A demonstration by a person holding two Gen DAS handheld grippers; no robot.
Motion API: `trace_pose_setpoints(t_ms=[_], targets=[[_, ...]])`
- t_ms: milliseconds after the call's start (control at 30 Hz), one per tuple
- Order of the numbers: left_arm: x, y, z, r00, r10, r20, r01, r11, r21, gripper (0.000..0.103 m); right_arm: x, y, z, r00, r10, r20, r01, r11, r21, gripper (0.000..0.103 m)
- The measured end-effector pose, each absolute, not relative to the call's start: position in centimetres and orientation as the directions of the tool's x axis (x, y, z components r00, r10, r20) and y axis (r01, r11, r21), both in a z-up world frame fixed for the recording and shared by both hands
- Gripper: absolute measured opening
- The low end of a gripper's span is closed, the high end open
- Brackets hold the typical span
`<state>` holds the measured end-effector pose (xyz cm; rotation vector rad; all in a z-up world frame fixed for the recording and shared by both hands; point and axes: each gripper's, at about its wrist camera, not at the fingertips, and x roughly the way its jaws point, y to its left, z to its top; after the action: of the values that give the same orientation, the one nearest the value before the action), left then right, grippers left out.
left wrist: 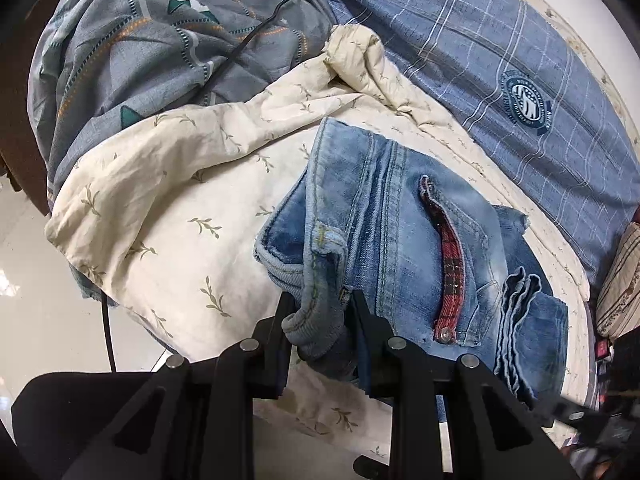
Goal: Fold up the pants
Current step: 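Grasp the jeans waistband edge with the left gripper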
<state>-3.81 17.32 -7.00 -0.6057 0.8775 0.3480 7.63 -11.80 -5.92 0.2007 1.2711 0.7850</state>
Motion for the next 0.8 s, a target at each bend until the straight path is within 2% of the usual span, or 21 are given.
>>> trace_pose_setpoints(t_ms=[133, 200, 267, 367, 600, 800], targets=[[-3.7, 16.9, -6.9, 0.592, 0.066, -0.803, -0.525, 0.787, -0.322, 0.028, 8.1, -11.7, -3.1, 0.127, 0.688, -0.715, -0.456, 0.680, 0.574, 0.098], [-3.7, 16.9, -6.8, 0.589, 0.073, -0.805, -0.529, 0.788, -0.316, 0.028, 9.2, -11.4, -4.1, 0.133, 0.676, -0.725, -0.431, 0.698, 0.572, 0.098], [-3.6, 16.6, -6.6, 0.584, 0.083, -0.807, -0.531, 0.792, -0.303, 0.028, 11.0, -10.6, -7.7, 0.057, 0.630, -0.775, -0.367, 0.735, 0.571, 0.099], [-3.5, 16.5, -6.6, 0.582, 0.090, -0.808, -0.529, 0.797, -0.292, 0.028, 10.7, -11.2, -5.2, 0.099, 0.689, -0.718, -0.371, 0.695, 0.616, 0.099], [-3.8, 15.9, -5.3, 0.605, 0.118, -0.787, -0.518, 0.810, -0.277, 0.027, 7.9, -16.9, -1.8, 0.259, 0.726, -0.637, -0.383, 0.682, 0.623, 0.099], [-3.4, 13.4, -2.3, 0.644, 0.209, -0.736, -0.465, 0.871, -0.160, 0.022, 7.0, -25.4, -2.4, 0.427, 0.712, -0.557, -0.290, 0.691, 0.662, 0.099]])
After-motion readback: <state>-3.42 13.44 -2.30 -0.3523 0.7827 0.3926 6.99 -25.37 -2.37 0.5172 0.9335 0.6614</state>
